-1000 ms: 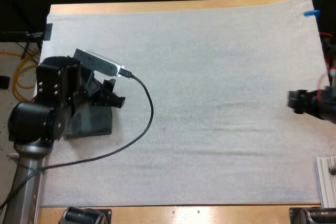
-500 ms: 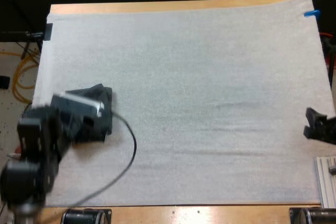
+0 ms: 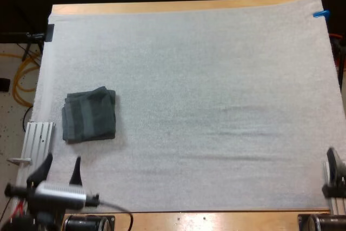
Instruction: Pick towel from pile fold and stack
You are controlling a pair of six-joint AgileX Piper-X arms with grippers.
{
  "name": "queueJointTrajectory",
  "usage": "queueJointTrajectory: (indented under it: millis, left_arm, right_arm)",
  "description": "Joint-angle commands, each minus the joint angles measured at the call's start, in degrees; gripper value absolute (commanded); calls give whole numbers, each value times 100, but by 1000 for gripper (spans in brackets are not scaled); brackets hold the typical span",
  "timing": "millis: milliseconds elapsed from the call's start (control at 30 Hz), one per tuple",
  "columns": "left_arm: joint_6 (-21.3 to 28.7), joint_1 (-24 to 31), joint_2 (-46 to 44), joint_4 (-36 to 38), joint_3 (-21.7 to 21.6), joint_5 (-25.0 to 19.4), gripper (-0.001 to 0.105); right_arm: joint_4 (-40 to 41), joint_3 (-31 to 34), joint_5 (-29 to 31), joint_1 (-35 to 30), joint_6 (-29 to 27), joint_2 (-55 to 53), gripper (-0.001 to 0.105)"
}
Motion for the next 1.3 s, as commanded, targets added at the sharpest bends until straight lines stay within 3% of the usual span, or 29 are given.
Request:
queueJointTrajectory:
  millis: [0,167,267,367,567,800,1033,1267]
  left_arm:
    - [13,-5,-229,246,22,-63,51]
    - [13,-5,-1102,964,22,-44,51]
    - [25,22,-1091,1883,6,56,51]
    - [41,20,-1118,2106,50,107,51]
    - [18,20,-1117,1189,192,107,51]
    - [-347,20,-1102,-248,940,107,51]
    - [-546,20,-1095,-454,1523,107,51]
    - [-546,20,-1098,-620,1638,107,51]
  right_arm:
    - [-2,123,-3,-24,-25,-321,71]
    - [268,447,-1,-43,85,-1124,71]
    - [385,559,-36,-43,102,-1084,71]
    - [386,643,-36,-43,102,-1129,71]
    - [-184,836,-36,-43,102,-1129,71]
    - [-905,1278,-20,-43,102,-1112,71]
    - [-857,1629,-32,-43,102,-1110,71]
    - [-697,1921,-32,-43,102,-1110,71]
